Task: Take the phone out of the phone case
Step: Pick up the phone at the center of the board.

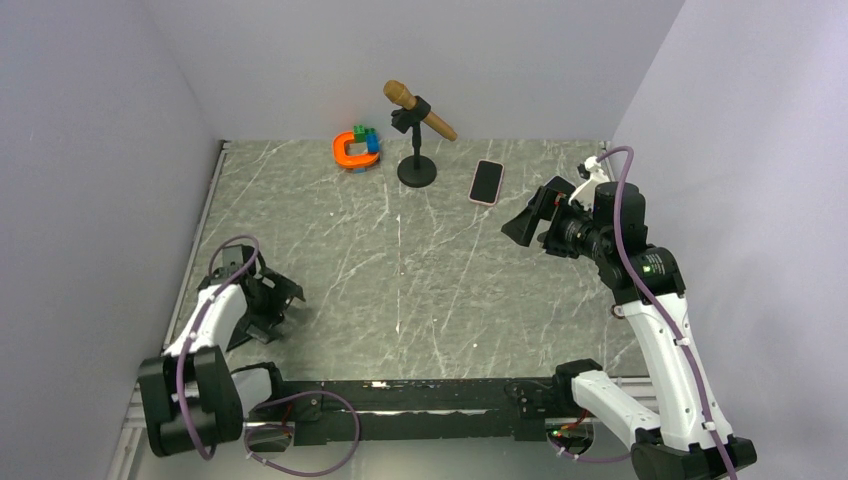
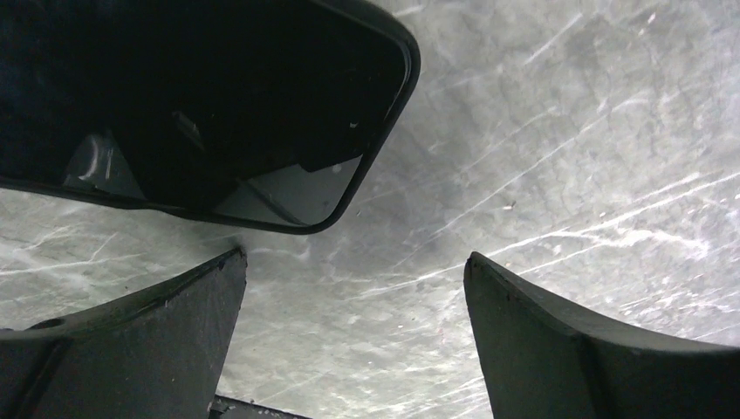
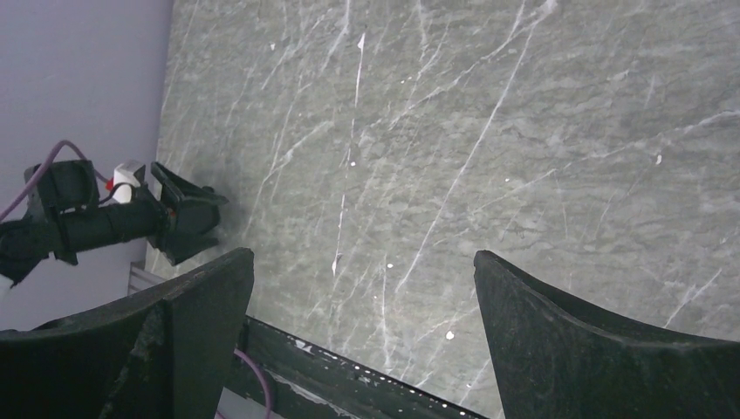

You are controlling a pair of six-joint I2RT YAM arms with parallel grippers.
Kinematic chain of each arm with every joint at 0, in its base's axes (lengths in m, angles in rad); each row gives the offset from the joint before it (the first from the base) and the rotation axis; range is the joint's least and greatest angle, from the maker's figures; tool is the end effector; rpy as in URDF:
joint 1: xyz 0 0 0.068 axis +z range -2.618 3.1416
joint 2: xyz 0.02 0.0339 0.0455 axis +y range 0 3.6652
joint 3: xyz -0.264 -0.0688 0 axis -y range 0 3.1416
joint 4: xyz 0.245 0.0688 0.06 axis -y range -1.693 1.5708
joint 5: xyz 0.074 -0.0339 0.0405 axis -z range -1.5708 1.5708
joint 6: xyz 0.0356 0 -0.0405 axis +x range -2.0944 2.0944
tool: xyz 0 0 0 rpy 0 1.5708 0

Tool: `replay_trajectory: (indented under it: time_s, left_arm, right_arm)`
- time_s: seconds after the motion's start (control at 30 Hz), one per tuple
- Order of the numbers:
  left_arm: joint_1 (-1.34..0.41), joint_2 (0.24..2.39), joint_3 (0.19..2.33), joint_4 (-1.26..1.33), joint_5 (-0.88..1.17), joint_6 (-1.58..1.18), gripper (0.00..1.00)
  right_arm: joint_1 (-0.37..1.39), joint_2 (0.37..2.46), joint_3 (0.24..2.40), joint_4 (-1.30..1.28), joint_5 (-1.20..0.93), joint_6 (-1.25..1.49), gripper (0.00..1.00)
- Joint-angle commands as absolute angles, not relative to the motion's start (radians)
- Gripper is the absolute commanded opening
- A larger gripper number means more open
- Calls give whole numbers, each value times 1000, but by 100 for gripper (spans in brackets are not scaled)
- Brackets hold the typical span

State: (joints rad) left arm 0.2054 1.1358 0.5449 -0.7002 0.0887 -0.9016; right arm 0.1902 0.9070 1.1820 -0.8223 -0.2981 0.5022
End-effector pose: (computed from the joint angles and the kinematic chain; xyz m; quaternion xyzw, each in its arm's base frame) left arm 0.1728 0.0328 0.1610 -0.5148 0.8448 -0.0888 0.1159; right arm 0.1641 0.0422 0.3895 0.0621 0.8631 0.2861 0.4116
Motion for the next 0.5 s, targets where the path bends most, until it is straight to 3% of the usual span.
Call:
replay_trajectory:
  time_s: [0.0, 0.3, 0.47]
  left_arm:
    - [253, 1287, 659, -613, 91, -851, 99]
    - [355, 1680, 1106, -674, -52, -697, 99]
    - [357, 1569, 1107, -695, -128, -634, 99]
  right_arm:
    - [186, 908, 1220, -793, -297, 506, 100]
    - [187, 900, 1238, -798, -312, 519, 100]
    - [187, 903, 1230, -789, -324, 524, 100]
